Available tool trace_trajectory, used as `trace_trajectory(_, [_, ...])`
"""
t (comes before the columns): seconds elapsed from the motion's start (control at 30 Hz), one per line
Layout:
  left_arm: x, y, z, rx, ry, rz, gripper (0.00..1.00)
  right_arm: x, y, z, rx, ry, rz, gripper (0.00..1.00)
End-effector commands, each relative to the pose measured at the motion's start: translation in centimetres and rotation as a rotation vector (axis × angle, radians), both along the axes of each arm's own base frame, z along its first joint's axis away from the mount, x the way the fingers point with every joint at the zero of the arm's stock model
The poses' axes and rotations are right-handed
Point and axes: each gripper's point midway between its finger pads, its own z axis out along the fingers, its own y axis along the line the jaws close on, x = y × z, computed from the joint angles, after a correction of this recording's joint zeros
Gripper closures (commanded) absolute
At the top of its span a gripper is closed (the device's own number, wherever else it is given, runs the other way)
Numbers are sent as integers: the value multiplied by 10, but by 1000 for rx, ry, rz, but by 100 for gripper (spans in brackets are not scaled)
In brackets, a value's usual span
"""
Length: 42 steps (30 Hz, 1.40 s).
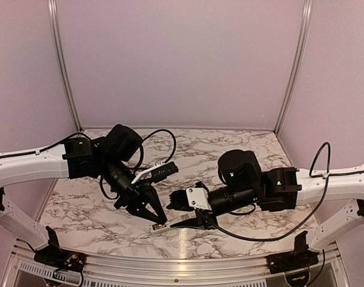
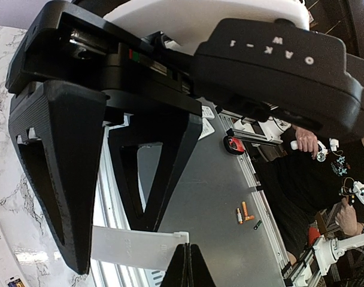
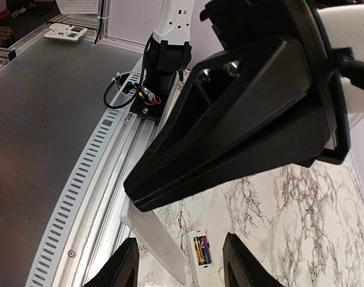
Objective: Load the batteries into the remote control
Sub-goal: Pass from the left arm to the right, then pass from the right arm to the left
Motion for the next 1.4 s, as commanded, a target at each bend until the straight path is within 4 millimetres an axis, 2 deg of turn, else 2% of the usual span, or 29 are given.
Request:
trace_trajectory(0.0, [-3, -6, 7, -29, 3, -29, 100, -5, 8, 10, 4, -29, 18, 56])
trace_trajectory(0.1, [-2, -7, 6, -30, 3, -28, 100, -11, 10, 9, -4, -31, 35, 63])
trace_trajectory(0.3, [0, -9, 7, -38, -4, -25, 100, -18, 13, 5, -19, -30, 54, 94])
trace_trajectory(0.37, [1, -10, 6, -36, -7, -18, 100, -18, 13, 6, -17, -27, 50, 100])
trace_trajectory(0.4, [2, -10, 6, -32, -12, -13, 100, -18, 13, 6, -19, -24, 52, 100])
trace_trajectory(0.43, [5, -11, 6, -29, -25, 0, 96, -18, 13, 7, -16, -22, 51, 100])
trace_trajectory(0.47, [8, -11, 6, -28, -38, 17, 78, -18, 13, 8, -15, -21, 47, 100])
trace_trajectory(0.5, [10, -11, 8, -32, -48, 30, 64, -17, 12, 7, -20, -19, 41, 100])
trace_trajectory(0.57, [21, -11, 13, -32, -89, 89, 48, -17, 11, 7, -23, -16, 34, 100])
trace_trajectory(0.67, [44, -8, 25, -44, -201, 237, 31, -13, 11, 1, -40, 1, 7, 100])
trace_trajectory(0.77, [68, 1, 39, -71, -318, 411, 23, -3, 11, -11, -83, 40, -47, 100])
trace_trajectory(0.9, [88, 16, 33, -55, -366, 584, 25, 18, 7, -13, -81, 163, -113, 100])
trace_trajectory(1.03, [93, 23, 11, 16, -357, 627, 36, 33, 5, -13, -91, 250, -159, 100])
trace_trajectory(1.13, [95, 23, -4, 57, -311, 657, 44, 30, 5, -15, -103, 302, -130, 100])
trace_trajectory(1.37, [83, 11, -8, 20, -269, 605, 53, 22, 11, -17, -110, 356, -69, 100])
